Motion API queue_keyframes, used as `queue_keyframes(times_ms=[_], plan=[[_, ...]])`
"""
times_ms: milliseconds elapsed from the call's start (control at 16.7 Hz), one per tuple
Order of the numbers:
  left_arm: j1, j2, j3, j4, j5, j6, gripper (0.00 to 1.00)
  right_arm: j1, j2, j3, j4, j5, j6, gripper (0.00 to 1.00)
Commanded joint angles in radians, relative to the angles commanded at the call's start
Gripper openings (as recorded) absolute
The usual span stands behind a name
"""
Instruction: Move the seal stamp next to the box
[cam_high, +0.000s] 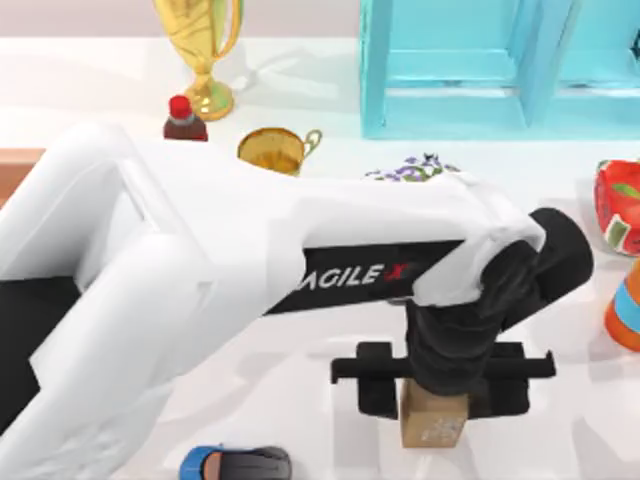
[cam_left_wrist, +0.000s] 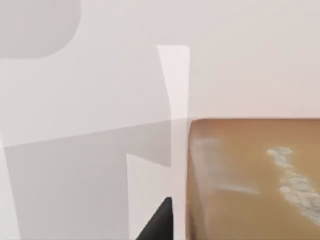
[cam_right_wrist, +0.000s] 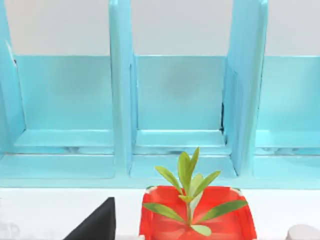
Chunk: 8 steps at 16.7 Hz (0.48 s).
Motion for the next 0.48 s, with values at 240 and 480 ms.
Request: queue_keyframes(times_ms=[240, 480], plan=[[0.000, 0.000, 0.000, 0.000, 0.000, 0.000, 0.17, 0.000, 0.000, 0.000, 0.000, 0.000, 0.000, 1.00], [0.000, 0.000, 0.000, 0.000, 0.000, 0.000, 0.00, 0.000, 0.000, 0.000, 0.000, 0.000, 0.000, 1.00]])
